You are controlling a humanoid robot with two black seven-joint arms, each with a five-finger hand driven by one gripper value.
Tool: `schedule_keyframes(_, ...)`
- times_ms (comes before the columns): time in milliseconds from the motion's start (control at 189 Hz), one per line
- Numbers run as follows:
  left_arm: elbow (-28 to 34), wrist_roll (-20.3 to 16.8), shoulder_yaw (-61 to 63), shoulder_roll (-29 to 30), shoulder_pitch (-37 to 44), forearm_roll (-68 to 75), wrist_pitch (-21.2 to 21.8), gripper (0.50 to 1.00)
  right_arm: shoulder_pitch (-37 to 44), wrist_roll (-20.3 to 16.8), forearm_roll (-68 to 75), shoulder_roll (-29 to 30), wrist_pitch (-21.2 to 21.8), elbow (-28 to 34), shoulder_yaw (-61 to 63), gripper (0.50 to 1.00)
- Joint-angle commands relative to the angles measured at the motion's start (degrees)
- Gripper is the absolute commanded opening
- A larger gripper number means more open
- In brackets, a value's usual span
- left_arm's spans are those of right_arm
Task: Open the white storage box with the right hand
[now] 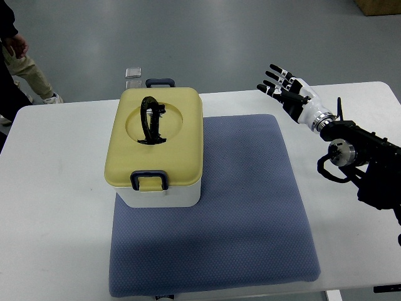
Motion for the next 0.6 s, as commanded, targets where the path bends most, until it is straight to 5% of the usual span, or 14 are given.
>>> schedule_keyframes(0, 0.0, 0.4, -0.1, 0.0, 0.0, 0.0, 0.0, 1.000, 0.0, 0.0, 0.0, 0.1, -0.2, 0.0, 0.0, 0.921)
schedule_keyframes(593, 0.0, 0.4, -0.1, 0.0, 0.0, -0.2, 0.0, 1.000, 0.4, 0.0, -1.1, -0.2, 0.6, 0.0, 0.0, 0.921)
